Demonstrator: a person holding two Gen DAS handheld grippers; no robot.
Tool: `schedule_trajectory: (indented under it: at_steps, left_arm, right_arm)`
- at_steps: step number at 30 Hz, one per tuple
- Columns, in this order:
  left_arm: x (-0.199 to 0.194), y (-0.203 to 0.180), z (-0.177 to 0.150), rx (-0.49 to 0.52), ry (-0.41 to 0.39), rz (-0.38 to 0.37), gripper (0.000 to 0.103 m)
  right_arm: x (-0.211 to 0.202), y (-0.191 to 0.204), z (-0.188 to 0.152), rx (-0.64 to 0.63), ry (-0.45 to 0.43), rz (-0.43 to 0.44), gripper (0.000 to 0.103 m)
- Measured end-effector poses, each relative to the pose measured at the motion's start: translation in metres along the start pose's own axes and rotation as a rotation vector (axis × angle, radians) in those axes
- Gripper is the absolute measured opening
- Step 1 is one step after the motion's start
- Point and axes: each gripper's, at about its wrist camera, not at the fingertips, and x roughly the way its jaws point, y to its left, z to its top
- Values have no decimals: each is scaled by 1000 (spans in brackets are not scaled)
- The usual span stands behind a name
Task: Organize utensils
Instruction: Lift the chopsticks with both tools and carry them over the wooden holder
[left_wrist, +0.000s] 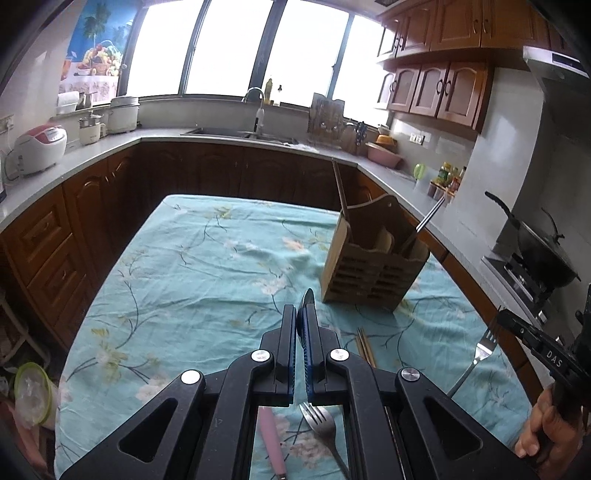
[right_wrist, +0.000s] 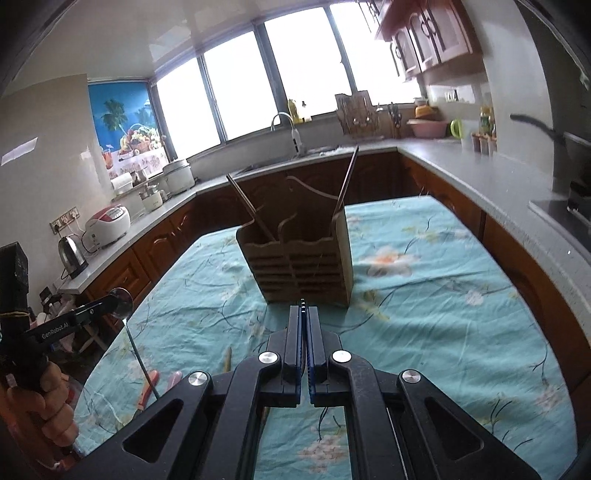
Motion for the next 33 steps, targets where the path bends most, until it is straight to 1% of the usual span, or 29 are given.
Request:
schedule_trajectory:
  at_steps: [7, 23, 28, 33]
  left_arm:
    - [-4, 5, 9, -21, -27, -3, 2]
    - [4, 7, 27, -67, -79, -10, 2]
    - [9, 1, 37, -56, -102, -15, 2]
    - [21, -7, 56, -38, -141, -11, 2]
  right_arm:
    - [-7, -2, 8, 0, -38, -7, 2]
    - [-11, -10, 25, 5, -97, -21, 2]
    - [-12, -10, 34, -9, -130, -27, 2]
    - [-9, -10, 51, -38, -171, -41, 2]
